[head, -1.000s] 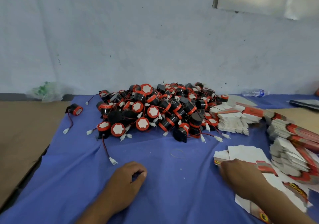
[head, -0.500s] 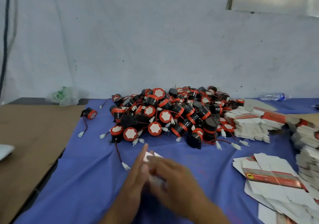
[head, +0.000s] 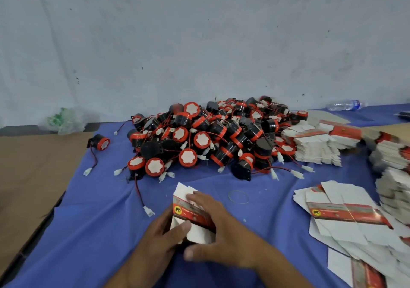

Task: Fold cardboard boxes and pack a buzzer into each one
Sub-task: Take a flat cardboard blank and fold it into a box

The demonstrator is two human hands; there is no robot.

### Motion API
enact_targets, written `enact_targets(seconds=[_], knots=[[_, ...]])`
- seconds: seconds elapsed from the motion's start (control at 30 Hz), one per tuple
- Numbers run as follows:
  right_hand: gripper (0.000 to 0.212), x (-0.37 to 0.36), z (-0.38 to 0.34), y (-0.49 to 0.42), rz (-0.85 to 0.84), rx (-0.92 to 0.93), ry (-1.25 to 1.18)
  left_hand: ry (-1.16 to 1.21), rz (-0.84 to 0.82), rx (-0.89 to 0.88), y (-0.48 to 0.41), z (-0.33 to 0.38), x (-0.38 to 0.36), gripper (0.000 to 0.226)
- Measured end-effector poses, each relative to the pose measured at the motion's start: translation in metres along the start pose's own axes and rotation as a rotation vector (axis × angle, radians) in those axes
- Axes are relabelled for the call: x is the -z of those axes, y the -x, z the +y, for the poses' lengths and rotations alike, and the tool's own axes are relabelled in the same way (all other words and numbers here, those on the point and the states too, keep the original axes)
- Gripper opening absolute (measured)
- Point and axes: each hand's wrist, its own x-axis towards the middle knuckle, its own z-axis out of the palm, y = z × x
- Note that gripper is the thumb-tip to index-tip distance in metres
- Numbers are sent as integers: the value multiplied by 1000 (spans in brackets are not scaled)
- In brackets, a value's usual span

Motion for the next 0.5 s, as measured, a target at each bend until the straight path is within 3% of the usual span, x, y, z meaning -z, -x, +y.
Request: enact_targets(seconds=[0.17,0.3,0.4,0.47,0.5], knots=[[67,-4,-3,-1,94,4,-61,119,-66,26,0,-3,2,66],[64,-8,-1,-4,189,84,232,-8,53,5,0,-10,3,87],[57,-11,-3,-6,212,123,266,-222,132,-138,9,-13,-4,57],[49,-11,-6,-6,233,146,218,-266,251,-194,13,-9,-13,32],[47,-11,-7,-6,240,151,187,-262,284,-208,14,-9,-15,30]])
